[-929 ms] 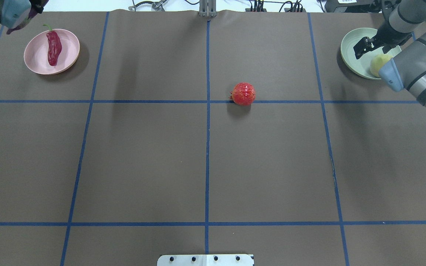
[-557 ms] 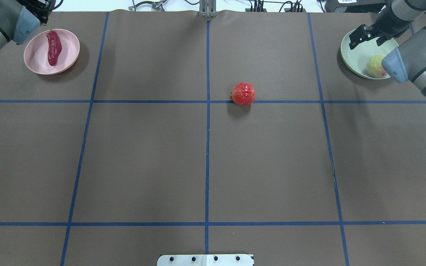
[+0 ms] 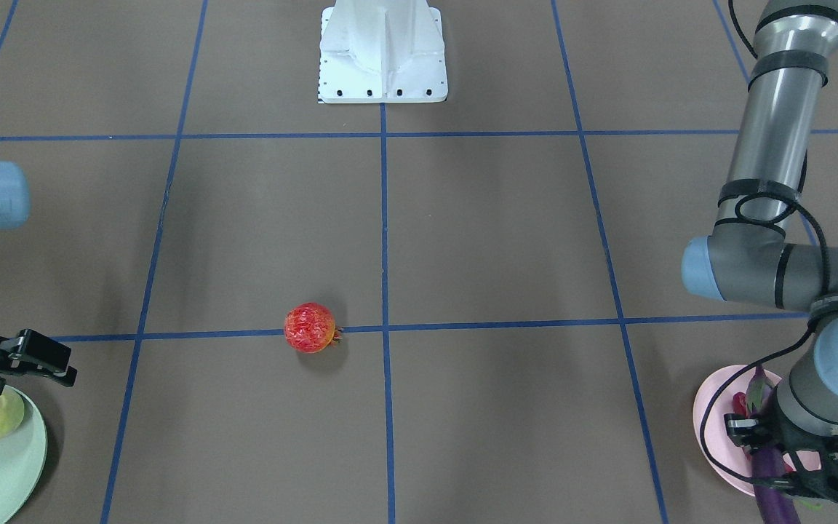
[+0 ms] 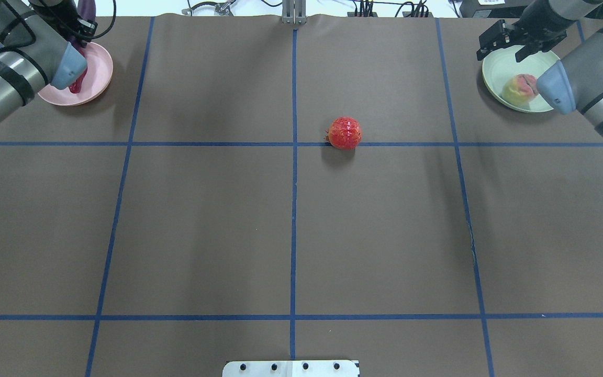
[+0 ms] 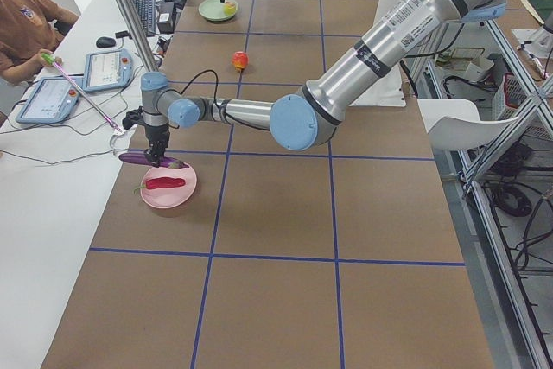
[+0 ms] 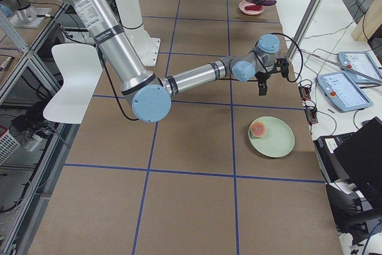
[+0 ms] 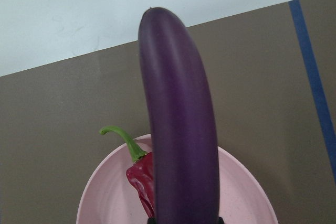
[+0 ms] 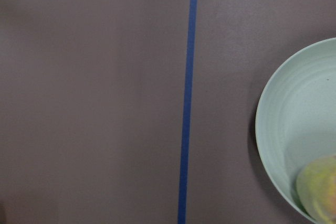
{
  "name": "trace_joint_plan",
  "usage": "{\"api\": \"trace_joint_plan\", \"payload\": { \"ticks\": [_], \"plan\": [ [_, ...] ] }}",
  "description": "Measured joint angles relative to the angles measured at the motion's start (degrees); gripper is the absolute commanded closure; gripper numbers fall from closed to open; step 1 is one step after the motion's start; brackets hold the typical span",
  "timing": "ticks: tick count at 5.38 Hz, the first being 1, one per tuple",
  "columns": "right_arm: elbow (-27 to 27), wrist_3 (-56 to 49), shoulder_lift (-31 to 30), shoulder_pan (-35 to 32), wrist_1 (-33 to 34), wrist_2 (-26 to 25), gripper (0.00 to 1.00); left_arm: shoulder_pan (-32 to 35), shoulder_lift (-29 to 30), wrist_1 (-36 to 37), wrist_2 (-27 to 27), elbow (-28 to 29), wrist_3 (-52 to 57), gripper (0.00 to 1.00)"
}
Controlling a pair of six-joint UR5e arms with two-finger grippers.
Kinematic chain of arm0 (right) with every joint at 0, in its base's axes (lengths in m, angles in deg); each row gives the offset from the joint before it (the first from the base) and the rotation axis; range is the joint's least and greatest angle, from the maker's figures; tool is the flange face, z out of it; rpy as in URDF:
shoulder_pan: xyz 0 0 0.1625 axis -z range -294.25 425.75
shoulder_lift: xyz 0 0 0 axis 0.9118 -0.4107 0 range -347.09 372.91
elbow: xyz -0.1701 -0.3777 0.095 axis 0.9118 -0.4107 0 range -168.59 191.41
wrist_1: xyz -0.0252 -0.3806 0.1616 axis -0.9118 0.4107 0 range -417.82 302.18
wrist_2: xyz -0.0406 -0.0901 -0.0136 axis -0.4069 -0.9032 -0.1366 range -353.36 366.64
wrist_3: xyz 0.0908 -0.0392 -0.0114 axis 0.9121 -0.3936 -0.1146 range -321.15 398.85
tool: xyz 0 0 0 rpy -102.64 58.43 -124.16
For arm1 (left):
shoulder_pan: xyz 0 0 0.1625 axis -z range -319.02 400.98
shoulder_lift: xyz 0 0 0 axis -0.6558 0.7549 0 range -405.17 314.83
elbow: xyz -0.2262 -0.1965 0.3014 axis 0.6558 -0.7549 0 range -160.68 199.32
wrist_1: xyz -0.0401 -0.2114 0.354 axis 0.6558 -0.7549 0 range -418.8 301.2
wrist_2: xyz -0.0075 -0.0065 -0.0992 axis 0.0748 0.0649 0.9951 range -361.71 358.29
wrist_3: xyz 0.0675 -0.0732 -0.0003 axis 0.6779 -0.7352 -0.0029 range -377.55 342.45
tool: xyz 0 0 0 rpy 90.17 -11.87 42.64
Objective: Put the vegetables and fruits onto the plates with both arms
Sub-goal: 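Move the right gripper over the red pomegranate and lower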
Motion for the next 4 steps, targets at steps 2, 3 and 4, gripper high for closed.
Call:
{"api": "trace_joint_plan", "payload": {
  "ticks": [2, 3, 4],
  "plan": [
    [3.12, 8.53, 0.79, 4.08, -0.03, -0.99, 0.0, -1.32, -0.22, -0.32, -1.82, 0.22, 0.17, 0.0],
    [4.45, 13.8, 1.74, 7.53, -0.02, -2.64, 0.0, -0.91, -0.27, -0.31, -1.87, 0.04, 0.39, 0.0],
    [5.05, 17.87, 3.83, 10.89, 1.33, -4.65, 0.0, 0.29, -0.07, 0.01, -0.94, -0.61, 0.42, 0.0]
  ]
}}
